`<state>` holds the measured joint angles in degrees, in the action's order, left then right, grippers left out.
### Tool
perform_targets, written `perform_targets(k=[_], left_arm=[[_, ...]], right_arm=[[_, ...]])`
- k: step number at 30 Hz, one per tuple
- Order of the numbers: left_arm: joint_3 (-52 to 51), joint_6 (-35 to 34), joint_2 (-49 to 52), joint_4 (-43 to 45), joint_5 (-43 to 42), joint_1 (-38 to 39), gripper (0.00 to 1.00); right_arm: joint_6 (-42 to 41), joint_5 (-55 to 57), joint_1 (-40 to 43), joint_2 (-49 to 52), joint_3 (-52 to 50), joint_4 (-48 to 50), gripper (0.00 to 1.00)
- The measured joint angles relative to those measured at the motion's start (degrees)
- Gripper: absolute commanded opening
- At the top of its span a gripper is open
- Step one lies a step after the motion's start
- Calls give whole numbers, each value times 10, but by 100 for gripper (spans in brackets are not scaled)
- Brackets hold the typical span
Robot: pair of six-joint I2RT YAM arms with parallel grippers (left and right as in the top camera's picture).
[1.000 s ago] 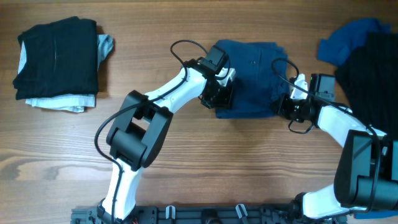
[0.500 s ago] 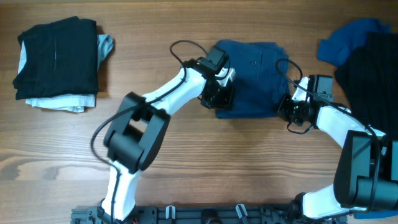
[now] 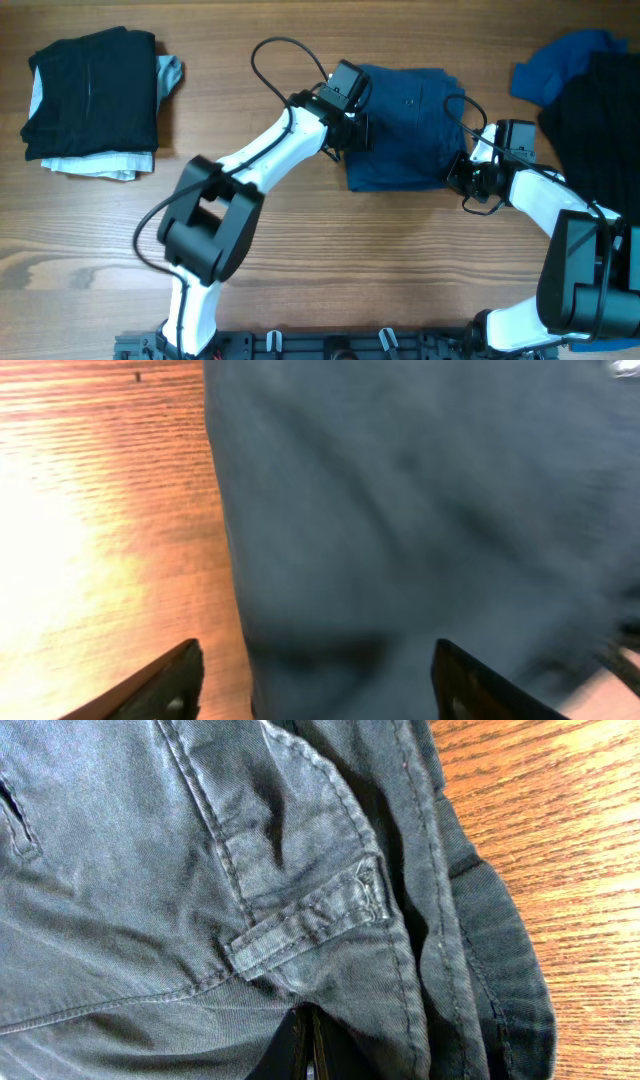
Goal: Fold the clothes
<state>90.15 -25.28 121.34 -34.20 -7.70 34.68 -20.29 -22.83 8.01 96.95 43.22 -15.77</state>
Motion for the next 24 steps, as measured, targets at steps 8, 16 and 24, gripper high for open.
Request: perform_targets(k=[8,16,24], left_arm=[[-1,6,25,8,6,0,70],[-3,98,-68,75,20,-1,74],[-3,149,-77,210,98,-2,19]], right_arm=[[21,-12,0,-5,6,-12,15],[65,32,3,-253,64,-82,71],[64,206,4,-360,70,-179,100]])
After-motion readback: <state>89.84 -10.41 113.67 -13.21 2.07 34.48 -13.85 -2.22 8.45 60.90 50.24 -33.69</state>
